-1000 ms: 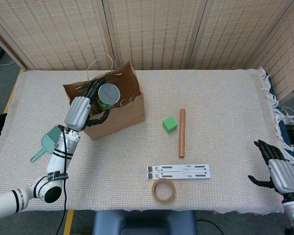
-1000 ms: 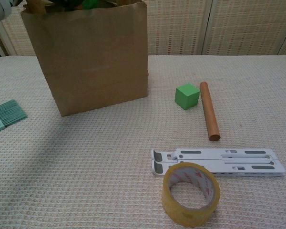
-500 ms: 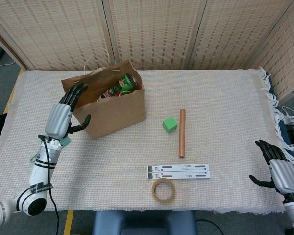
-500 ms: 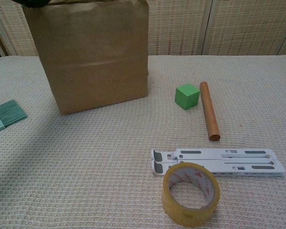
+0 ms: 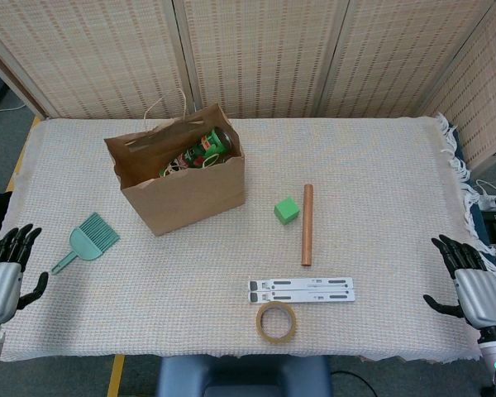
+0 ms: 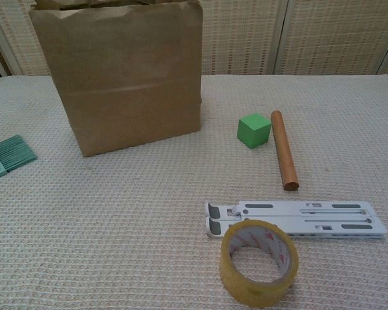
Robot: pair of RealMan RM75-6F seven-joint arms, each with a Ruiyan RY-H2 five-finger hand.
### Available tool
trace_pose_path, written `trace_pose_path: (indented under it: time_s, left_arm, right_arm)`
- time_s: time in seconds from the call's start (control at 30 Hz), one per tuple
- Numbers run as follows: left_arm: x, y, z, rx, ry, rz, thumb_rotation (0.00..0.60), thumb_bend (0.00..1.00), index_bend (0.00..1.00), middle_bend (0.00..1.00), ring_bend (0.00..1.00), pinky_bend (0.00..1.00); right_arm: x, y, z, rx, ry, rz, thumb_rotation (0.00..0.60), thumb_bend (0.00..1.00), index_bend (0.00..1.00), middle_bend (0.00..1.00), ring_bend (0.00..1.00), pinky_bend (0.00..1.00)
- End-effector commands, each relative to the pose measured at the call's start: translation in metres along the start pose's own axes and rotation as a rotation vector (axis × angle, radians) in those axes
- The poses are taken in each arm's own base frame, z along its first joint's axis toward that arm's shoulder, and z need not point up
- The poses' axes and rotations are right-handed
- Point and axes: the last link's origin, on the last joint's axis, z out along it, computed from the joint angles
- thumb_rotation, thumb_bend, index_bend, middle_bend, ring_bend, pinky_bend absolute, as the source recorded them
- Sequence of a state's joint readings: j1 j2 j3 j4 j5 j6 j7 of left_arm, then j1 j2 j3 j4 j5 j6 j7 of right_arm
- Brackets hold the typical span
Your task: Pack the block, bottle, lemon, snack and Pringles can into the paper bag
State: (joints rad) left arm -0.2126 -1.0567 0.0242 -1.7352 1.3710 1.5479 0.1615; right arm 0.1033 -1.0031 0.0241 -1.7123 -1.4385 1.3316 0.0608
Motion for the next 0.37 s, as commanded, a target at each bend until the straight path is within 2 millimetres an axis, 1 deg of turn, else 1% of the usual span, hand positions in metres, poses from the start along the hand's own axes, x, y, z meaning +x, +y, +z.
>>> trace_pose_path:
  time_s: [0.03, 0.13, 0.37]
  left_arm:
    - [-0.002, -0.022, -0.025, 0.055, -0.027, 0.123, 0.600, 0.38, 0.00, 0.00, 0.00, 0.08]
    - [-0.002, -0.030, -0.032, 0.042, -0.006, 0.194, 0.600, 0.35, 0.00, 0.00, 0.00, 0.05]
    - [-0.005, -0.033, -0.035, 0.041, -0.007, 0.182, 0.600, 0.35, 0.00, 0.00, 0.00, 0.03]
  right_arm:
    - [-0.002, 0.001, 0.000, 0.004, 0.019, -0.065, 0.600, 0.10, 0.00, 0.00, 0.00, 0.02]
    - [-0.003, 0.001, 0.001, 0.004, 0.035, -0.114, 0.600, 0.10, 0.00, 0.00, 0.00, 0.00]
    - [-0.005, -0.001, 0.003, 0.004, 0.037, -0.113, 0.600, 0.10, 0.00, 0.00, 0.00, 0.00]
